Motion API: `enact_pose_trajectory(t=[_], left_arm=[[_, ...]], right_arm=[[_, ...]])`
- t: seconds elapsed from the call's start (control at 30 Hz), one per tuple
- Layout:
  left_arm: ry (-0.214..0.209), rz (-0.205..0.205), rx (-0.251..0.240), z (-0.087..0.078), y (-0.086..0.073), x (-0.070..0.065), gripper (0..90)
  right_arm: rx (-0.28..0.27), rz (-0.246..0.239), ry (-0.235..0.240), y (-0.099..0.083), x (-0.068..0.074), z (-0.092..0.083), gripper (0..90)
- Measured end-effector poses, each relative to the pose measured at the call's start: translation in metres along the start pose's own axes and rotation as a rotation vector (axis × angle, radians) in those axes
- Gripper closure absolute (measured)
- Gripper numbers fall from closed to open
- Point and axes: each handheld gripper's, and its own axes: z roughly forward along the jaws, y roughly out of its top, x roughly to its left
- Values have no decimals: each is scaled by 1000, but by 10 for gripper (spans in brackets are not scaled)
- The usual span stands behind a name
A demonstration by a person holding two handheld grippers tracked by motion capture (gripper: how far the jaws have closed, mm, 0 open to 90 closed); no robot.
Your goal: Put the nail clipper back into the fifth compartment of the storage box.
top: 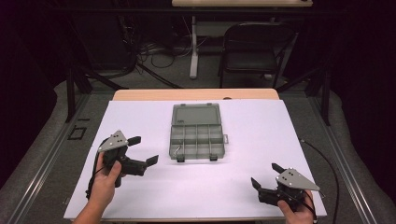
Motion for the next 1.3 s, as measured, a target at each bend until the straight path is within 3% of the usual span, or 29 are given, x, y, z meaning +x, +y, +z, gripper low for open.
enact_pose_trajectory(t=[0.4,0.8,1.3], left_arm=[[36,-13,-71,-27,-31,-3,4],[66,-44,-84,-33,-54,8,4],[94,-93,-80,-32,-68,22,4]], right_arm=[[-26,-10,5,0,1,-2,142],[-11,-2,4,-4,0,-1,142],[-24,-9,4,-7,-3,0,142]])
